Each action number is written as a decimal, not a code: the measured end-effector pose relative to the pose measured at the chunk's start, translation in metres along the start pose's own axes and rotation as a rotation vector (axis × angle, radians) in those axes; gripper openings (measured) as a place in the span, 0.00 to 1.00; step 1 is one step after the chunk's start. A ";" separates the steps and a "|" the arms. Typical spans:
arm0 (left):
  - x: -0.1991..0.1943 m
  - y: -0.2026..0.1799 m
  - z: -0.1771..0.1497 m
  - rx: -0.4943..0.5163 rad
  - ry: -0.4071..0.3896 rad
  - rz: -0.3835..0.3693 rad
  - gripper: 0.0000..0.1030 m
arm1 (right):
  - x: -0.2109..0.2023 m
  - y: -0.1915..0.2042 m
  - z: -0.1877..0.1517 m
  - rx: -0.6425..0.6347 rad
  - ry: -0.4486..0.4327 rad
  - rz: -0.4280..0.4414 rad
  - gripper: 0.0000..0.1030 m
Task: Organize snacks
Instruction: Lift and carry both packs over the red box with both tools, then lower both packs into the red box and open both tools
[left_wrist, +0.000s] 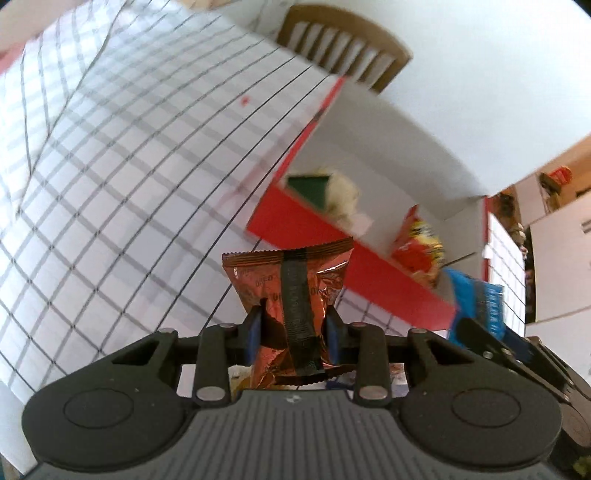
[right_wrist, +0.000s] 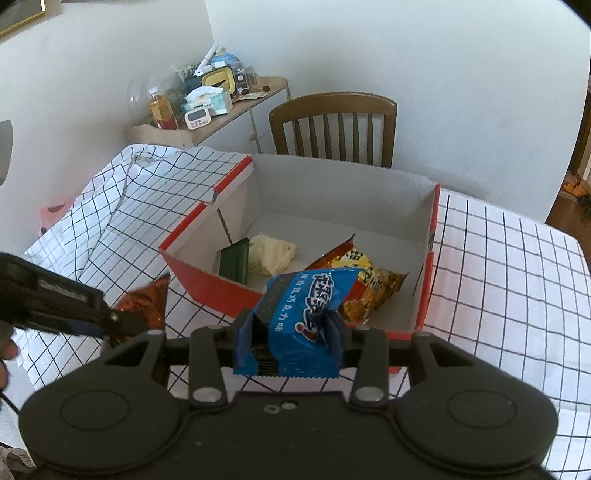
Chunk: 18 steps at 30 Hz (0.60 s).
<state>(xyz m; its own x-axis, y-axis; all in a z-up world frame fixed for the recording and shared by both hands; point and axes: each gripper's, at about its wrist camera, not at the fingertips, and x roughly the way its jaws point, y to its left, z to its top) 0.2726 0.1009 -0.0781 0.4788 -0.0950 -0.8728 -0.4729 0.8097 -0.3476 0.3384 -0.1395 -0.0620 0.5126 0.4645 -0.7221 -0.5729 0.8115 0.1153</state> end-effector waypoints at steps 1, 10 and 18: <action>-0.005 -0.006 0.003 0.024 -0.016 -0.004 0.32 | -0.001 -0.001 0.002 0.001 -0.004 -0.003 0.39; -0.024 -0.052 0.040 0.179 -0.136 0.002 0.32 | 0.001 -0.012 0.020 0.016 -0.036 -0.034 0.39; 0.006 -0.082 0.074 0.269 -0.140 0.046 0.33 | 0.023 -0.031 0.041 0.029 -0.032 -0.070 0.39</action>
<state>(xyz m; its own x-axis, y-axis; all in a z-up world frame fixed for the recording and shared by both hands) 0.3695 0.0764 -0.0296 0.5678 0.0108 -0.8231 -0.2923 0.9374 -0.1894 0.3943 -0.1397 -0.0544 0.5713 0.4165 -0.7072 -0.5163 0.8522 0.0848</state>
